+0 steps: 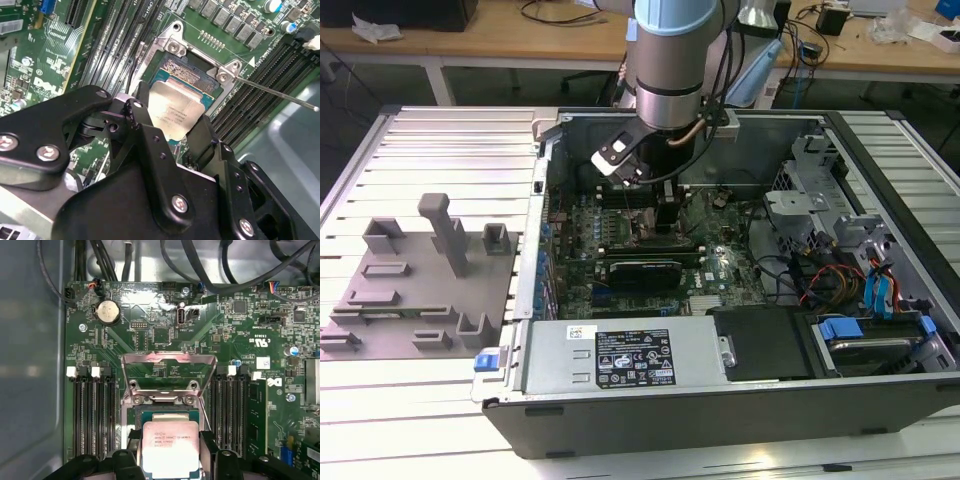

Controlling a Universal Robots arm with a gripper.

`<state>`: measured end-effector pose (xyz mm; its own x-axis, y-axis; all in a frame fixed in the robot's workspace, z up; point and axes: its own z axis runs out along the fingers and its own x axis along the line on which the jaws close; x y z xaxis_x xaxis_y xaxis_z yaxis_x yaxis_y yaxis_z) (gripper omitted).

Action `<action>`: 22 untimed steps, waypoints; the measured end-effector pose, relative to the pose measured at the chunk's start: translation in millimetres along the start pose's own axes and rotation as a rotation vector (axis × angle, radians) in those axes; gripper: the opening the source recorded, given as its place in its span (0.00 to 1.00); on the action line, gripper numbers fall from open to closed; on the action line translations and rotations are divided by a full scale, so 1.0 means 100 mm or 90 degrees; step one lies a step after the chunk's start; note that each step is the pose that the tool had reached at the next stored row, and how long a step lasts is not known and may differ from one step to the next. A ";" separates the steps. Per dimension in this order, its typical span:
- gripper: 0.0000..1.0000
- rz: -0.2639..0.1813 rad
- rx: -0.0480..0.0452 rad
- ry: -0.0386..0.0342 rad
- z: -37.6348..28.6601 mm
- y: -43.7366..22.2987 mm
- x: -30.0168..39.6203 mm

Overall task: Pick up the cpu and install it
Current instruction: 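Place the cpu into insertion slot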

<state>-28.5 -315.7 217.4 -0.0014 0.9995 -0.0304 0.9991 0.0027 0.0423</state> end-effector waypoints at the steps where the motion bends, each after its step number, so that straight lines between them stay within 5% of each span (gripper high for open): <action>1: 0.55 0.000 0.0000 0.0000 0.018 0.000 0.001; 22: 0.55 0.006 0.0002 0.0004 0.170 -0.042 0.052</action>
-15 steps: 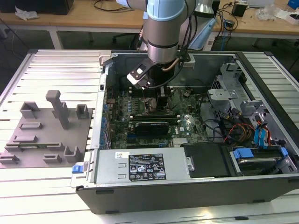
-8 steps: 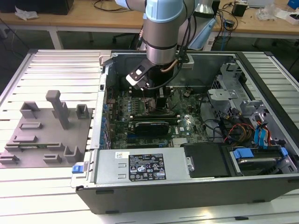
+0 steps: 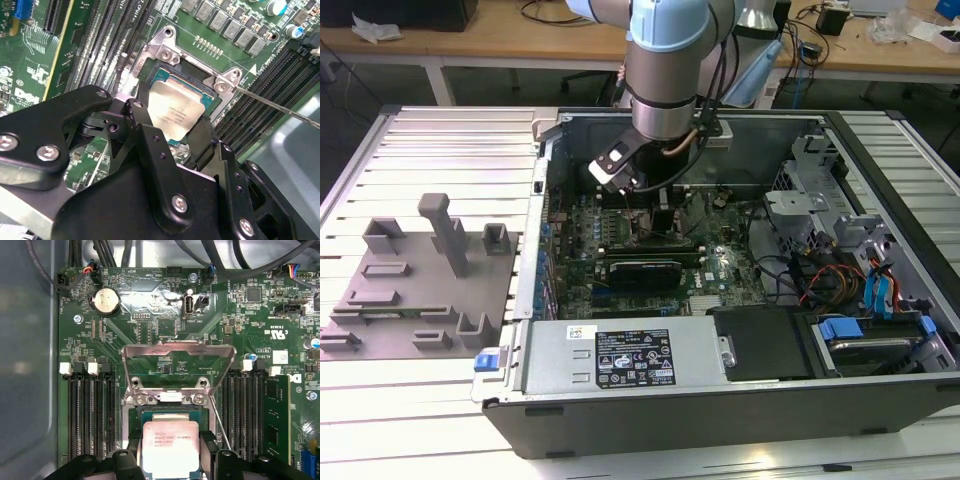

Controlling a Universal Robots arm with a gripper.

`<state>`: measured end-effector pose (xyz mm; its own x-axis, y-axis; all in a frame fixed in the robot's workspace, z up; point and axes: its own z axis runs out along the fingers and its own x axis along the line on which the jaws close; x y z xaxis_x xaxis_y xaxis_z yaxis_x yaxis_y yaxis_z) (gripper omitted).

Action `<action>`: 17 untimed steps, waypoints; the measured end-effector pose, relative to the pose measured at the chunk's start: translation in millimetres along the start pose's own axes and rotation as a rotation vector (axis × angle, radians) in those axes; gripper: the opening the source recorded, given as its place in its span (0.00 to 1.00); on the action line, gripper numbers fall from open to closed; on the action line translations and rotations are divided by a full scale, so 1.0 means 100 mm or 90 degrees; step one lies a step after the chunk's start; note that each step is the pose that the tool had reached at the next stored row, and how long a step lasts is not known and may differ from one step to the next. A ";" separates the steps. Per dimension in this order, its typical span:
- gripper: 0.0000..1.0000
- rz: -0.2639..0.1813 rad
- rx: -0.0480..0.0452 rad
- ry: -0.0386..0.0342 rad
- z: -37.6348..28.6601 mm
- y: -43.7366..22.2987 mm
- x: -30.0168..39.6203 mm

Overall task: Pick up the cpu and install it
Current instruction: 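Place the cpu into insertion slot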

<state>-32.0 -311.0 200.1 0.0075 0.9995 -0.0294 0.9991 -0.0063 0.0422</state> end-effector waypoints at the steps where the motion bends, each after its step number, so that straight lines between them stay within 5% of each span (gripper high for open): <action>1: 0.55 0.000 0.0001 0.0006 0.004 0.000 0.002; 17: 0.55 -0.007 -0.0001 0.0012 0.034 -0.002 -0.003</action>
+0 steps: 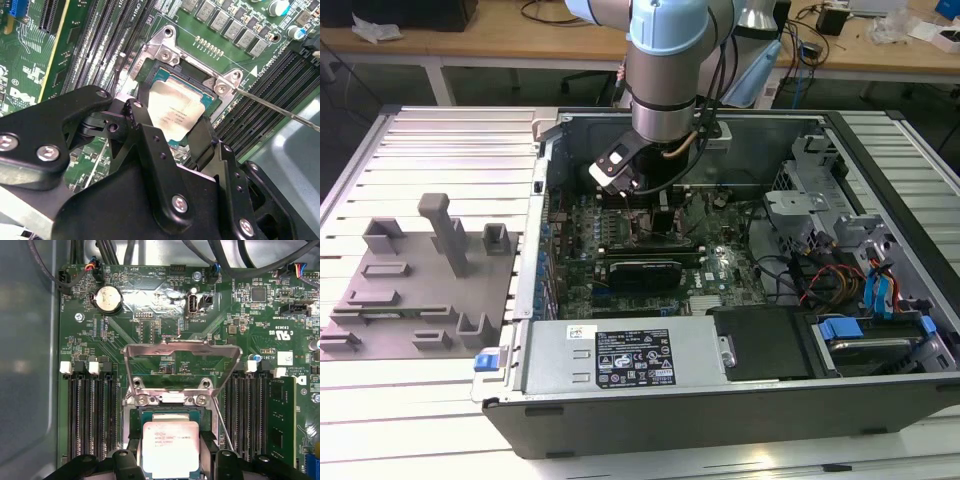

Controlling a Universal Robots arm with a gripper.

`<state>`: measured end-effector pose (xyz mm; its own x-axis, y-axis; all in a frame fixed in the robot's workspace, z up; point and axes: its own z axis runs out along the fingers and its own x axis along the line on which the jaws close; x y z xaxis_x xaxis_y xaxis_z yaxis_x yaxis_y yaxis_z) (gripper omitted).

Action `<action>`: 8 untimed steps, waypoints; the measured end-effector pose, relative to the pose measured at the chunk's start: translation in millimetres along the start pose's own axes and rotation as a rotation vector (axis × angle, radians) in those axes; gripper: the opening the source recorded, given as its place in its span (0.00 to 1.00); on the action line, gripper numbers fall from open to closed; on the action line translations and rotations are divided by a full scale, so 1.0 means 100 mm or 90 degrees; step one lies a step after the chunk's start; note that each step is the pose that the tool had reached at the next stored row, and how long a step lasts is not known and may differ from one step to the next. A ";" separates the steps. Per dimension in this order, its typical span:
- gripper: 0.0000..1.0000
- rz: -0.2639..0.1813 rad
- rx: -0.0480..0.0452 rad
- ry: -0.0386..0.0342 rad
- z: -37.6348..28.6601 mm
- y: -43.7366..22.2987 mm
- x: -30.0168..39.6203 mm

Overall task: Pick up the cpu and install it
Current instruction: 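Place the cpu into insertion slot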

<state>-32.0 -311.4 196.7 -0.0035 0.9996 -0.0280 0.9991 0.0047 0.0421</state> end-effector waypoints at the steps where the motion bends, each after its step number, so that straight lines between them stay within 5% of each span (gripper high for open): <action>1: 0.55 0.000 0.0000 0.0000 0.000 0.000 0.000; 8: 0.55 0.000 0.0000 0.0000 0.000 0.000 -0.005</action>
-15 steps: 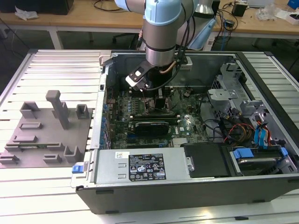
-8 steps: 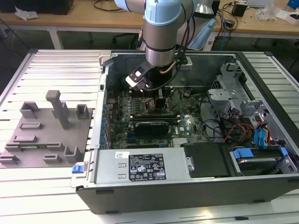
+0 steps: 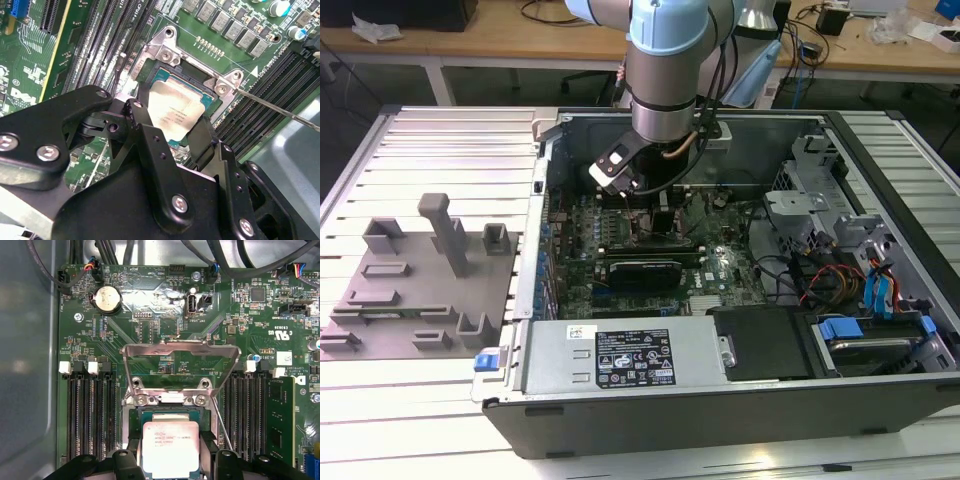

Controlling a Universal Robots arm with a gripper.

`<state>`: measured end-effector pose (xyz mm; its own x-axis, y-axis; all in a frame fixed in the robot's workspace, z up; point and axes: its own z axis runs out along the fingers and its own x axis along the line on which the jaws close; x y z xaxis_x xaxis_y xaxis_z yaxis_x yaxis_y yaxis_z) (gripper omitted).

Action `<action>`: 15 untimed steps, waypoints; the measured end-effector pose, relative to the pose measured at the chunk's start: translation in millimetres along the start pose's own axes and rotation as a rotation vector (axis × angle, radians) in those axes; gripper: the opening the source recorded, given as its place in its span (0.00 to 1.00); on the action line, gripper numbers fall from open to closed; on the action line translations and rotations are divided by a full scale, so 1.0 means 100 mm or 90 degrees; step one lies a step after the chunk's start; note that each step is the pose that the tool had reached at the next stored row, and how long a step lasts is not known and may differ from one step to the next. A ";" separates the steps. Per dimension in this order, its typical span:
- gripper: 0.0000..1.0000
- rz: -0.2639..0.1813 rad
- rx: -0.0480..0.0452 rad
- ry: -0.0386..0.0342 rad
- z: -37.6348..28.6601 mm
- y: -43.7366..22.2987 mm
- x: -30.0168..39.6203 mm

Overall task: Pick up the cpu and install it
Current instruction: 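Place the cpu into insertion slot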

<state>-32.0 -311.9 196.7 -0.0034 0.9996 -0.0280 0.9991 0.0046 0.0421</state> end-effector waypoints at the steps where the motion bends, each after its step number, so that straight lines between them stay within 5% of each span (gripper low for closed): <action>1: 0.55 0.000 0.0000 0.0001 0.000 0.000 -0.001; 15: 0.62 0.000 0.0001 -0.0001 -0.015 0.000 -0.014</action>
<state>-32.1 -313.3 198.2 -0.0033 0.9996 -0.0281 0.9991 0.0045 0.0421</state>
